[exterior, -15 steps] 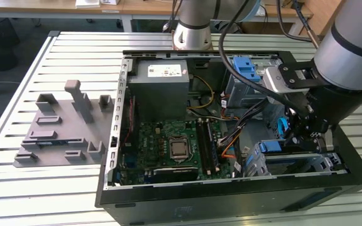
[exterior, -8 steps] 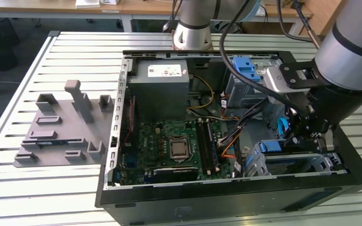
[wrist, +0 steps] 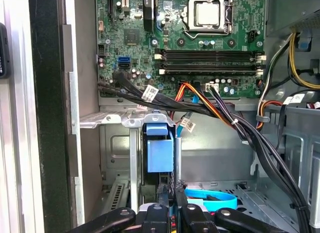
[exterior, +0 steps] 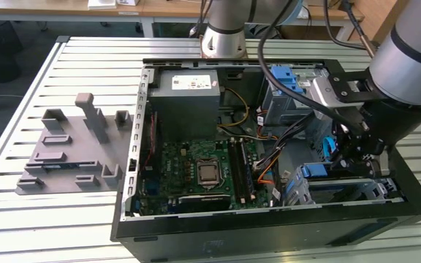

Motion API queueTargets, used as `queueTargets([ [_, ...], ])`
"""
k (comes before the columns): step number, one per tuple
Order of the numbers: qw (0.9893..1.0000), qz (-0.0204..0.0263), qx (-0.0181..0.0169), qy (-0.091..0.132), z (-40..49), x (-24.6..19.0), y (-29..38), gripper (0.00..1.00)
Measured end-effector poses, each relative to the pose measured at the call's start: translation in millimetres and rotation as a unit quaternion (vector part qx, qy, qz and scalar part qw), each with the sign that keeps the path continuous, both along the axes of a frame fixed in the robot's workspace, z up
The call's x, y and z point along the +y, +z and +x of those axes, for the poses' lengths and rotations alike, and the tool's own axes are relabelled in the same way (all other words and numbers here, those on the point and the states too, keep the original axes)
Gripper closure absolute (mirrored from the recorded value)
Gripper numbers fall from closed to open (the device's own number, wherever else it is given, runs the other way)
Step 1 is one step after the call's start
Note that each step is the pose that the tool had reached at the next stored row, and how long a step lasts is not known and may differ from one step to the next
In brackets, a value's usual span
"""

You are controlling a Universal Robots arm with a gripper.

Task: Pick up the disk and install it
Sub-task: 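Insert the second disk wire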

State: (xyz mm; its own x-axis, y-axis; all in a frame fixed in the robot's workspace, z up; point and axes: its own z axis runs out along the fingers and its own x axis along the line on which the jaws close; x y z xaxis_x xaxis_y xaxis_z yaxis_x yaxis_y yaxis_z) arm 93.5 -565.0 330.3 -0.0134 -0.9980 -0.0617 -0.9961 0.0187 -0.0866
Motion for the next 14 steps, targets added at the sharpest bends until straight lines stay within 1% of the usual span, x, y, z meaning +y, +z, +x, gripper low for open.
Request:
queueTargets([
  [2,1.0,0.0007,0.0019,0.0,1.0,-0.1,-0.3,0.84],
  [5,1.0,0.0037,0.0035,0.0,1.6,-0.1,-0.8,0.84],
  [14,1.0,0.0044,0.0036,0.0,1.7,-0.1,-0.9,0.82],
])
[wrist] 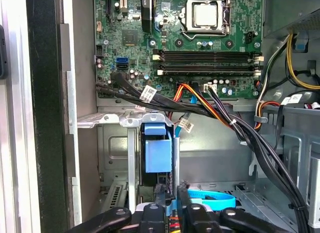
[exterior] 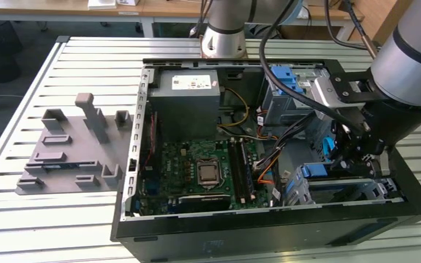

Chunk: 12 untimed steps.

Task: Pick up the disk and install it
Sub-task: 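Insert the second disk wire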

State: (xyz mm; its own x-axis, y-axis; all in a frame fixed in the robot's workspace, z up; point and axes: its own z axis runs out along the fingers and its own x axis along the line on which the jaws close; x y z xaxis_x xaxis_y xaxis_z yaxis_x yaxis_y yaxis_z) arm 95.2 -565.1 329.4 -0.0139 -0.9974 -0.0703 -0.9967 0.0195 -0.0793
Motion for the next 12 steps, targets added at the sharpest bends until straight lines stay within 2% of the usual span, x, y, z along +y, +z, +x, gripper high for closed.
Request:
queueTargets([
  [1,1.0,0.0,0.0,0.0,0.0,0.0,0.0,0.76],
  [12,1.0,0.0,0.0,0.0,0.2,0.0,0.0,0.75],
])
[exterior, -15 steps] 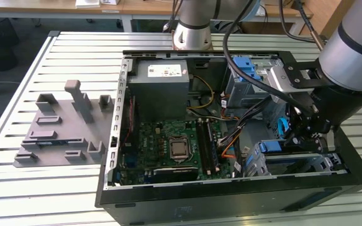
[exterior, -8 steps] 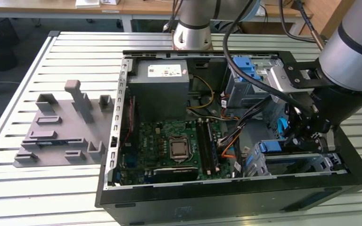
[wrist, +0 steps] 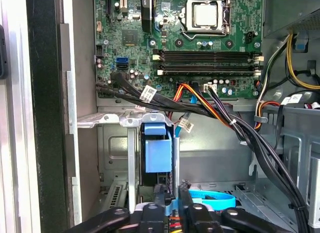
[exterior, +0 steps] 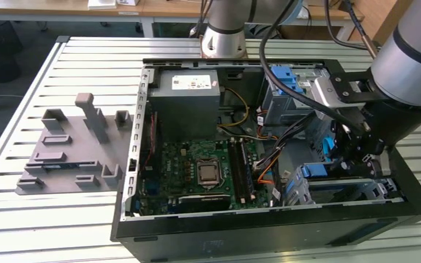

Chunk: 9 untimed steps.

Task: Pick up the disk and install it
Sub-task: 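Insert the second disk wire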

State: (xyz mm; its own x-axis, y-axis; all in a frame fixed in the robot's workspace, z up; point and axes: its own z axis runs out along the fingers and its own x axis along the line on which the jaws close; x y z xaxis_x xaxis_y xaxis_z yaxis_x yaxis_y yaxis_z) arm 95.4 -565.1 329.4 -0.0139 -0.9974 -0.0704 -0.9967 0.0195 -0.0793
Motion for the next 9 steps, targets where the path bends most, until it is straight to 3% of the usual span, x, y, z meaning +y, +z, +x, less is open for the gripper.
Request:
queueTargets([
  [1,1.0,0.0,0.0,0.0,0.1,0.0,0.0,0.75],
  [2,1.0,0.0,0.0,0.0,0.3,0.0,0.0,0.69],
  [9,1.0,0.0,0.0,0.0,0.5,0.0,0.0,0.69],
])
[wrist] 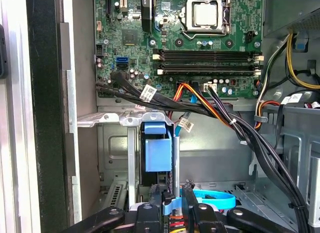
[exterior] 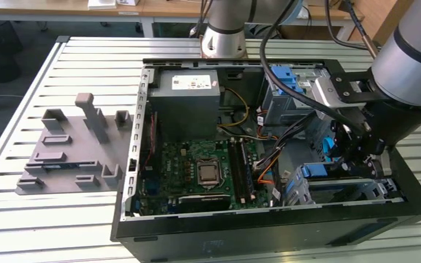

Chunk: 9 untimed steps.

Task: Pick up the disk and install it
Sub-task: 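Insert the second disk wire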

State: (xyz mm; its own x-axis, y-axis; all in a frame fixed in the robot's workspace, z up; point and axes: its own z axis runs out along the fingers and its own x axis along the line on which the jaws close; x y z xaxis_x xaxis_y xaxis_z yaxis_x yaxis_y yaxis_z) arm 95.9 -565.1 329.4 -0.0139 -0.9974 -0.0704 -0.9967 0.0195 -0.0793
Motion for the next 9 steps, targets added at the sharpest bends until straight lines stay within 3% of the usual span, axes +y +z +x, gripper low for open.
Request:
queueTargets([
  [6,1.0,0.0,0.0,0.0,0.0,0.0,0.0,0.67],
  [7,1.0,0.0,0.0,0.0,0.0,0.0,0.1,0.61],
  [9,1.0,-0.0002,0.0,0.0,0.0,-0.1,0.9,0.61],
])
